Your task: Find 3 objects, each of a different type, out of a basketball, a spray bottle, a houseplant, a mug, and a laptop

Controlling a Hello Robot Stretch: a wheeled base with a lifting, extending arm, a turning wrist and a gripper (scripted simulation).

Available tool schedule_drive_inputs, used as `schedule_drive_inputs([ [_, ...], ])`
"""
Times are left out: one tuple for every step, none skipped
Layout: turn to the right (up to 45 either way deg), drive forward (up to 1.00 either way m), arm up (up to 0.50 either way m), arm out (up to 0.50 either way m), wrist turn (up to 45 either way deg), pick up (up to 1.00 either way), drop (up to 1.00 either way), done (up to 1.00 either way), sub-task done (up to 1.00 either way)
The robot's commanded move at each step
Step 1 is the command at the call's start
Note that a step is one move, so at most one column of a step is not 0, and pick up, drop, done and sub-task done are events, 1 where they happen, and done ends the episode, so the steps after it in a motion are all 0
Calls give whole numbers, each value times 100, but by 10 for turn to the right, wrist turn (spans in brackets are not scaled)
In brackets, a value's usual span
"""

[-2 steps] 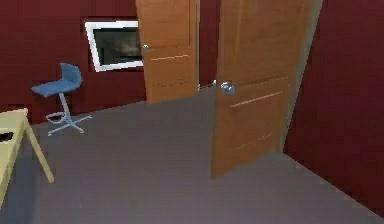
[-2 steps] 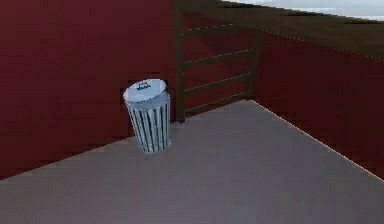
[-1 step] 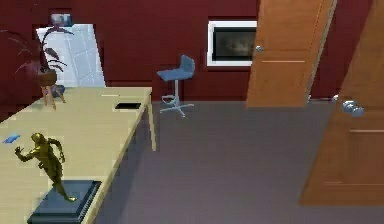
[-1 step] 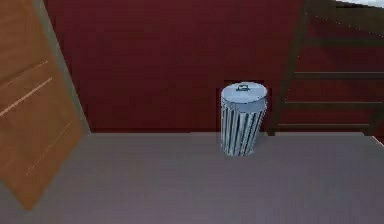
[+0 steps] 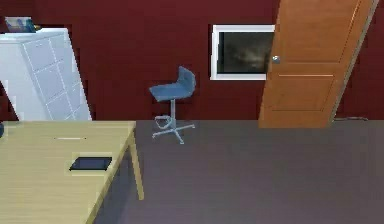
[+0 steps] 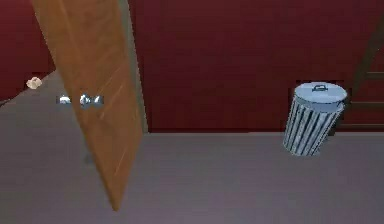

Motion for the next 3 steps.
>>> schedule_drive_inputs([
  [-450,0,0,0,0,0,0,0,0],
  [0,0,0,0,0,0,0,0,100],
  [450,0,0,0,0,0,0,0,0],
])
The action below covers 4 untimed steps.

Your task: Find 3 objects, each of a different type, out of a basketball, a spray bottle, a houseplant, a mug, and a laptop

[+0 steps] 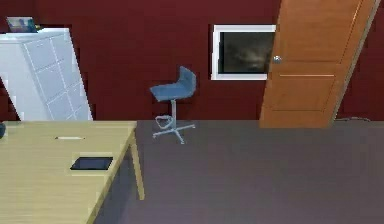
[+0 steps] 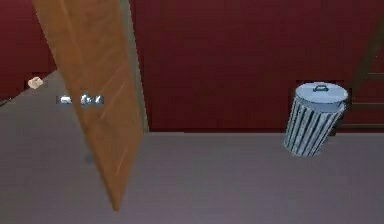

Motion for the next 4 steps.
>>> schedule_drive_inputs([
  [450,0,0,0,0,0,0,0,0],
  [450,0,0,0,0,0,0,0,0],
  [60,0,0,0,0,0,0,0,0],
  [0,5,0,0,0,0,0,0,0],
])
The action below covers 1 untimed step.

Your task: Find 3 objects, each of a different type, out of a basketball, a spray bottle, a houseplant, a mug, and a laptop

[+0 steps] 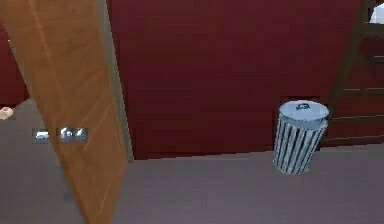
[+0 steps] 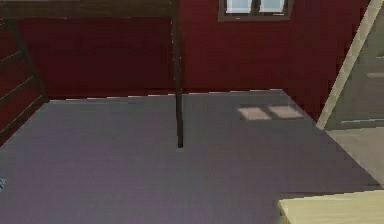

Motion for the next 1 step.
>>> schedule_drive_inputs([
  [-450,0,0,0,0,0,0,0,0],
])
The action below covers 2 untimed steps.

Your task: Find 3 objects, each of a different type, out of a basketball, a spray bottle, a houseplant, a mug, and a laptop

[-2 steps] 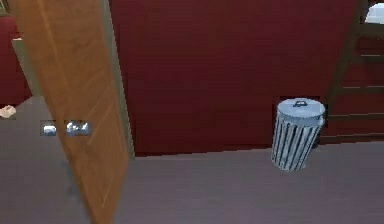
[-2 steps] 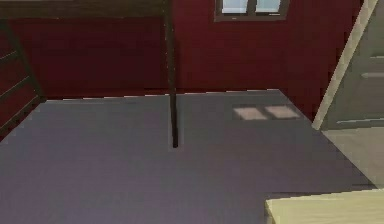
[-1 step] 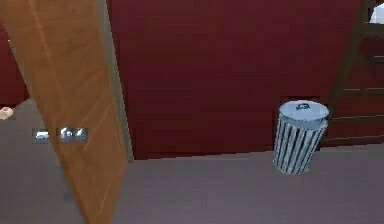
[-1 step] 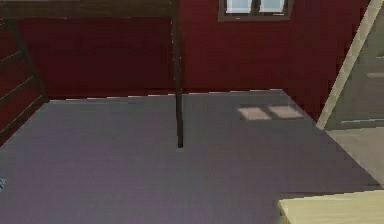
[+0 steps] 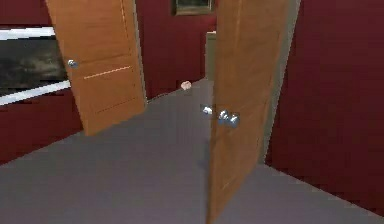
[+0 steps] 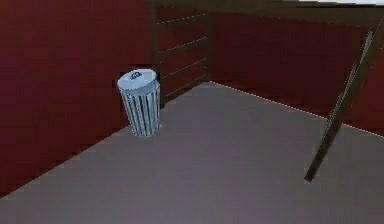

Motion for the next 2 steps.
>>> schedule_drive_inputs([
  [-330,0,0,0,0,0,0,0,0],
  [-30,0,0,0,0,0,0,0,0],
])
